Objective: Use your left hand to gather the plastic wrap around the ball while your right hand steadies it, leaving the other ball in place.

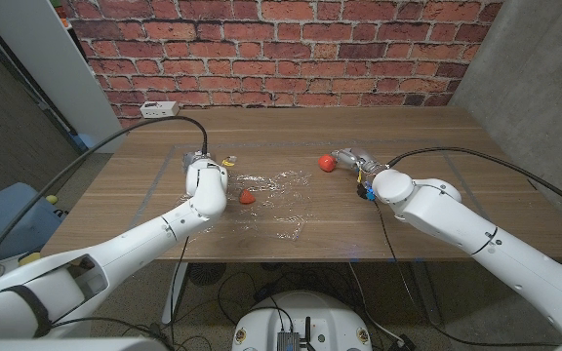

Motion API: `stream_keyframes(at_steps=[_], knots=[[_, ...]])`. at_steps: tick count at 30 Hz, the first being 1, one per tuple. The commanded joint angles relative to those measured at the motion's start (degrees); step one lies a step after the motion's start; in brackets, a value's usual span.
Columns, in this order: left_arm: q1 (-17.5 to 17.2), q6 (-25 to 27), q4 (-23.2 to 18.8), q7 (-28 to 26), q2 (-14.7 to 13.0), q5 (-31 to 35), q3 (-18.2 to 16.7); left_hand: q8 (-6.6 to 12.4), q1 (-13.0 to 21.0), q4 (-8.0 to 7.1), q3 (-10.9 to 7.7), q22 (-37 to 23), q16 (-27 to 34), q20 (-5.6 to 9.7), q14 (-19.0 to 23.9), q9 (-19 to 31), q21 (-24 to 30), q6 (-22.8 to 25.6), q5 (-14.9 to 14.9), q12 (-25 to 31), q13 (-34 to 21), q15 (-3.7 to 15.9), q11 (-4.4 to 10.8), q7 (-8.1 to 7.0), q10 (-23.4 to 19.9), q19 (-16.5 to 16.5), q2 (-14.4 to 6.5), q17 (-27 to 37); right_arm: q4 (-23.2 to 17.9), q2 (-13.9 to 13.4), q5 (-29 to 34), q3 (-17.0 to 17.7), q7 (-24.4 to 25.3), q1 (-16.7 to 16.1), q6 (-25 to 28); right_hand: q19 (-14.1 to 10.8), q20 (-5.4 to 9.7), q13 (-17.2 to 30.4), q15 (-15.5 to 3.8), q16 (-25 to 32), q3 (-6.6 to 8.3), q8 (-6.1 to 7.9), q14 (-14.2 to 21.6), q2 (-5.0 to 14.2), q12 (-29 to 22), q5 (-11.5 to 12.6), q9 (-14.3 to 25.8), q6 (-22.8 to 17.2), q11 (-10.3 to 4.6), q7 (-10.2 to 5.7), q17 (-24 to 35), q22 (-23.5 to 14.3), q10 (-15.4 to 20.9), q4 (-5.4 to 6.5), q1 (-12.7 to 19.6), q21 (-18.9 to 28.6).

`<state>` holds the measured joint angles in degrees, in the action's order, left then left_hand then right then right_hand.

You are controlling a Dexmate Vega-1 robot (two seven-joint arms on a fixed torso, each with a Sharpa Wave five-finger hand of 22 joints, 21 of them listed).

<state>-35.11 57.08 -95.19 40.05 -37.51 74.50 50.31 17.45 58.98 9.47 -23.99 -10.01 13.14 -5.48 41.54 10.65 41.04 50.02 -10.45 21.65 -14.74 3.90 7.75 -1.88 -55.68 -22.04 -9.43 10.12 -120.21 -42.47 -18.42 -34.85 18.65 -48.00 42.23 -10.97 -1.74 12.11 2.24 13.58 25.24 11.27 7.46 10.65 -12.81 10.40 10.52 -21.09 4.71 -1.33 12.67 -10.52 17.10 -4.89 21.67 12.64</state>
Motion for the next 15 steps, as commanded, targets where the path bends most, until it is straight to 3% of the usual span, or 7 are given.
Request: stream_keyframes(at_steps=[1, 8, 15], knots=[[-0.3, -1.2, -2.9, -2.8, -1.3, -1.9, 1.2, 0.51, 2.1, 0.27, -2.15, -0.3, 0.6, 0.3, 3.6, 1.5, -0.3, 3.5, -0.5, 3.0, -1.5, 6.5, 0.94, 1.02, -6.2, -0.9, -0.2, 0.0, 0.8, 0.0, -0.6, 0.3, -0.3, 0.1, -0.3, -0.4, -0.05, 0.1, 0.03, 0.3, 0.4, 0.36, 0.6, -0.05, -0.2, 0.1, 0.2, -0.7, 0.09, -0.07, 0.2, -0.1, 0.5, 0.29, 0.6, 0.2], [-1.5, -2.6, -10.6, -1.4, -3.6, -6.6, -2.0, 0.26, 2.5, 0.07, -2.69, -0.3, 0.9, 0.5, 6.1, 1.6, -0.4, 4.0, -0.3, 4.1, -2.4, 7.32, 0.76, 1.2, -7.0, -0.8, -0.1, 0.1, 1.1, -0.4, -0.4, 0.3, -0.4, -0.4, -1.7, -0.4, -0.05, 0.1, 0.06, 0.3, 0.42, 0.31, 0.6, -0.06, -0.2, 0.1, 0.2, -0.7, 0.2, -0.02, 0.2, -0.1, 0.6, 0.38, 0.7, 0.2], [-2.1, -5.3, -16.6, -0.8, -5.0, -15.3, -5.7, -0.12, 2.9, -0.07, -2.52, -0.4, 1.9, 1.1, 7.8, 1.7, 0.0, 3.8, -0.2, 4.9, -3.2, 7.5, 0.63, 1.51, -7.3, -1.7, -0.4, 1.1, 0.6, -0.7, -0.7, 1.1, 0.4, -1.9, -2.3, -0.4, -0.05, 0.2, 0.04, 0.3, 0.46, 0.3, 0.6, -0.07, -0.1, 0.1, 0.2, -0.8, 0.18, -0.01, 0.3, -0.1, 0.5, 0.44, 0.7, 0.2]])
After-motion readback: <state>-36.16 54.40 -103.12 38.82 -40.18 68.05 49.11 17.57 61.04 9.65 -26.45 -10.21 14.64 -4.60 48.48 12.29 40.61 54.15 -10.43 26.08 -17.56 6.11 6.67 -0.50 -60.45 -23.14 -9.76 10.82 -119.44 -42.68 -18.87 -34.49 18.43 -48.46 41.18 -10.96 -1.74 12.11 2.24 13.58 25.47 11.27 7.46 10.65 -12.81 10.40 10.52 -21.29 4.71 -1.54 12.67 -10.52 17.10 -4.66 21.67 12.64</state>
